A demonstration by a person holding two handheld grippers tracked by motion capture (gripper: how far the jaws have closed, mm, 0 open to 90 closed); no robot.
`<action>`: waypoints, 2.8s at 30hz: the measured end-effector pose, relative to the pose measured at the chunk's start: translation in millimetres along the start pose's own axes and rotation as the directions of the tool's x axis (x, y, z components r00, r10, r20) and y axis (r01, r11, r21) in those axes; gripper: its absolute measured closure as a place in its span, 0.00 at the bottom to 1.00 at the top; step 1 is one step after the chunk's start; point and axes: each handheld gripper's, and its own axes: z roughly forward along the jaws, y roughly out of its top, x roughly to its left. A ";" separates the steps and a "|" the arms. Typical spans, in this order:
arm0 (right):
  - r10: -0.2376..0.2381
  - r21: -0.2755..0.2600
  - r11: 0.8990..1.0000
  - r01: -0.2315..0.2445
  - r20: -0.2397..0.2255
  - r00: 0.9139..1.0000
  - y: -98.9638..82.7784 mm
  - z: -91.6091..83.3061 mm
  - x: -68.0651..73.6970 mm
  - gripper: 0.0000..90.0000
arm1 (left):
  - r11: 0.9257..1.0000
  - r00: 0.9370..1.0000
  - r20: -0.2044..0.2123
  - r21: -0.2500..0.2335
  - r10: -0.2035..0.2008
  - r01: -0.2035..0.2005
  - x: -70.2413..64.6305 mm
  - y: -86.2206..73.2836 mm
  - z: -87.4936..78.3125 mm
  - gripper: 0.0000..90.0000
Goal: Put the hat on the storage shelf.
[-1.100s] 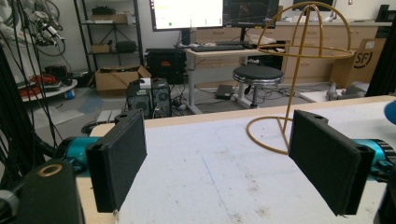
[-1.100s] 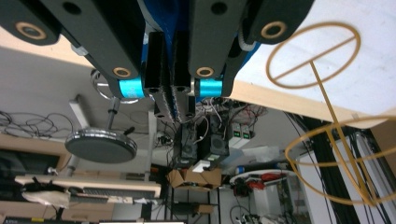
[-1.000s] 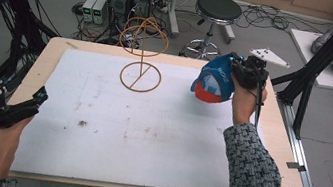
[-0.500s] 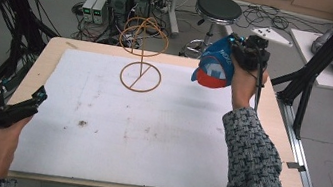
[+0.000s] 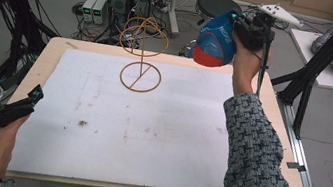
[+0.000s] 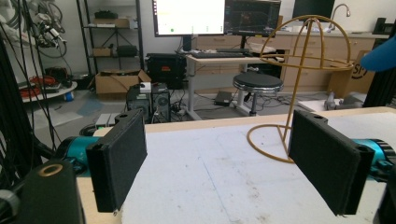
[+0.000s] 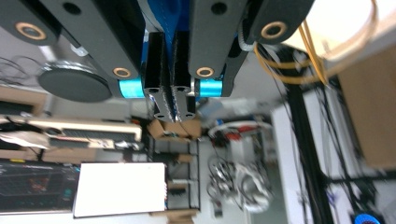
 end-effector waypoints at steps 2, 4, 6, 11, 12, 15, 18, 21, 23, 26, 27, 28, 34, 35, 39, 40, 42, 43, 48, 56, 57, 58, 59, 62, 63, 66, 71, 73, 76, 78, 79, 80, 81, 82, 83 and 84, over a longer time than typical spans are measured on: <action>0.014 -0.037 0.999 -0.015 -0.015 1.000 11.6 1.6 -4.3 0.98 | 1.000 1.000 0.001 -0.005 -0.008 0.008 0.7 0.1 -0.2 0.22; 0.026 -0.053 0.998 -0.028 -0.025 0.999 17.5 2.5 -6.6 0.98 | 1.000 1.000 0.002 -0.005 -0.011 0.011 1.1 0.3 -0.7 0.22; 0.027 -0.058 0.998 -0.029 -0.028 0.999 20.0 2.9 -7.3 0.98 | 1.000 1.000 0.000 -0.006 -0.010 0.010 1.8 0.4 -1.1 0.22; 0.042 -0.111 0.993 -0.050 -0.075 0.996 39.0 5.2 -11.1 0.98 | 1.000 1.000 -0.002 -0.008 -0.016 0.016 2.1 0.3 -1.1 0.22; 0.037 -0.114 0.992 -0.046 -0.078 0.996 41.5 5.8 -11.1 0.98 | 1.000 1.000 -0.002 -0.009 -0.016 0.016 2.2 0.2 -1.1 0.22; 0.040 -0.121 0.991 -0.050 -0.086 0.995 45.6 7.2 -11.1 0.98 | 1.000 1.000 0.000 -0.005 -0.014 0.014 2.3 -0.1 -0.8 0.22; 0.039 -0.129 0.990 -0.052 -0.098 0.994 53.5 11.8 -7.5 0.98 | 1.000 1.000 0.000 -0.008 -0.018 0.018 2.4 0.0 -0.7 0.22; 0.040 -0.139 0.989 -0.056 -0.115 0.993 59.6 16.2 -0.8 0.98 | 1.000 1.000 0.002 -0.010 -0.018 0.018 2.4 0.4 -1.1 0.22; 0.035 -0.145 0.988 -0.055 -0.132 0.991 64.6 20.1 5.6 0.98 | 1.000 1.000 0.003 -0.010 -0.018 0.018 2.5 0.6 -1.2 0.22; 0.036 -0.149 0.987 -0.058 -0.145 0.989 69.2 23.7 11.6 0.98 | 1.000 1.000 0.004 -0.011 -0.019 0.019 3.0 0.7 -1.3 0.22; 0.038 -0.160 0.985 -0.064 -0.163 0.986 73.2 27.4 17.6 0.98 | 1.000 1.000 0.004 -0.010 -0.019 0.019 3.1 0.5 -1.1 0.22; 0.041 -0.161 0.985 -0.069 -0.170 0.985 74.7 28.9 20.1 0.98 | 1.000 1.000 0.004 -0.010 -0.019 0.019 3.0 0.4 -1.1 0.22; 0.040 -0.167 0.983 -0.076 -0.210 0.977 81.6 40.6 37.9 0.98 | 1.000 1.000 0.010 -0.013 -0.020 0.020 1.6 0.8 -0.8 0.22; 0.044 -0.167 0.982 -0.082 -0.219 0.975 82.1 43.0 41.7 0.98 | 1.000 1.000 0.011 -0.014 -0.020 0.020 1.8 0.7 -0.9 0.22; 0.054 -0.165 0.981 -0.098 -0.250 0.967 81.4 52.1 52.8 0.98 | 1.000 1.000 0.011 -0.015 -0.018 0.018 2.6 1.0 -1.9 0.22; 0.055 -0.165 0.981 -0.099 -0.255 0.965 80.9 53.7 54.3 0.98 | 1.000 1.000 0.010 -0.018 -0.019 0.019 2.7 1.1 -2.4 0.22; 0.066 -0.163 0.980 -0.113 -0.267 0.961 79.2 57.4 57.8 0.98 | 1.000 1.000 0.010 -0.017 -0.017 0.017 3.1 1.5 -3.1 0.23; 0.072 -0.162 0.979 -0.120 -0.274 0.959 78.4 59.0 59.8 0.98 | 1.000 1.000 0.009 -0.018 -0.015 0.015 3.3 1.6 -3.4 0.23; 0.091 -0.162 0.976 -0.144 -0.298 0.950 74.9 66.3 68.0 0.98 | 1.000 1.000 0.006 -0.021 -0.019 0.019 3.9 1.8 -4.0 0.23; 0.111 -0.148 0.975 -0.164 -0.315 0.943 69.0 77.0 78.2 0.98 | 1.000 1.000 0.013 -0.018 -0.013 0.013 3.0 2.5 -3.6 0.23; 0.123 -0.142 0.974 -0.177 -0.323 0.938 67.7 78.2 79.5 0.98 | 1.000 1.000 0.013 -0.017 -0.013 0.013 3.3 2.6 -3.8 0.23; 0.126 -0.141 0.974 -0.180 -0.326 0.937 66.1 80.1 80.1 0.98 | 1.000 1.000 0.013 -0.019 -0.015 0.015 3.4 2.7 -4.0 0.23; 0.126 -0.141 0.974 -0.180 -0.326 0.937 66.1 80.1 80.1 0.98 | 1.000 1.000 0.014 -0.019 -0.015 0.015 3.8 2.7 -4.1 0.23; 0.154 -0.134 0.969 -0.209 -0.337 0.929 62.7 83.7 80.6 0.98 | 1.000 1.000 0.012 -0.017 -0.015 0.016 4.6 2.4 -4.5 0.23; 0.154 -0.134 0.969 -0.209 -0.337 0.929 62.7 83.7 80.6 0.98 | 1.000 1.000 0.011 -0.019 -0.016 0.017 4.8 2.5 -4.6 0.23; 0.156 -0.128 0.969 -0.211 -0.341 0.927 59.1 86.0 81.0 0.98 | 1.000 1.000 0.012 -0.019 -0.015 0.015 4.6 2.7 -4.7 0.23; 0.178 -0.101 0.969 -0.227 -0.355 0.918 48.0 90.3 79.6 0.98 | 1.000 1.000 0.015 -0.019 -0.014 0.014 3.6 2.9 -4.4 0.23; 0.178 -0.086 0.971 -0.221 -0.351 0.919 43.7 91.9 79.5 0.98 | 1.000 1.000 0.014 -0.019 -0.014 0.014 3.5 2.8 -4.2 0.23; 0.175 -0.052 0.977 -0.207 -0.356 0.918 35.4 95.4 81.2 0.98 | 1.000 1.000 0.014 -0.018 -0.013 0.013 3.4 2.8 -4.2 0.23; 0.172 -0.045 0.979 -0.201 -0.358 0.918 33.0 96.7 81.9 0.98 | 1.000 1.000 0.014 -0.019 -0.012 0.013 3.3 2.8 -4.2 0.23; 0.170 -0.035 0.980 -0.196 -0.360 0.917 29.8 97.8 82.6 0.98 | 1.000 1.000 0.014 -0.021 -0.014 0.014 3.2 2.8 -4.1 0.23; 0.173 -0.026 0.980 -0.195 -0.360 0.917 27.1 99.0 83.5 0.98 | 1.000 1.000 0.015 -0.022 -0.015 0.015 3.1 2.9 -4.2 0.23; 0.171 -0.014 0.982 -0.188 -0.359 0.918 24.4 100.0 83.9 0.98 | 1.000 1.000 0.016 -0.023 -0.016 0.016 3.1 2.9 -4.1 0.23; 0.171 -0.004 0.983 -0.185 -0.360 0.917 21.6 101.2 84.4 0.98 | 1.000 1.000 0.016 -0.022 -0.015 0.015 3.0 3.0 -4.3 0.23; 0.171 0.005 0.983 -0.181 -0.359 0.918 18.8 102.5 84.9 0.98 | 1.000 1.000 0.016 -0.022 -0.014 0.014 3.1 3.0 -4.2 0.23; 0.171 0.013 0.984 -0.178 -0.359 0.918 16.0 103.6 85.2 0.98 | 1.000 1.000 0.015 -0.021 -0.014 0.014 3.1 3.0 -4.2 0.23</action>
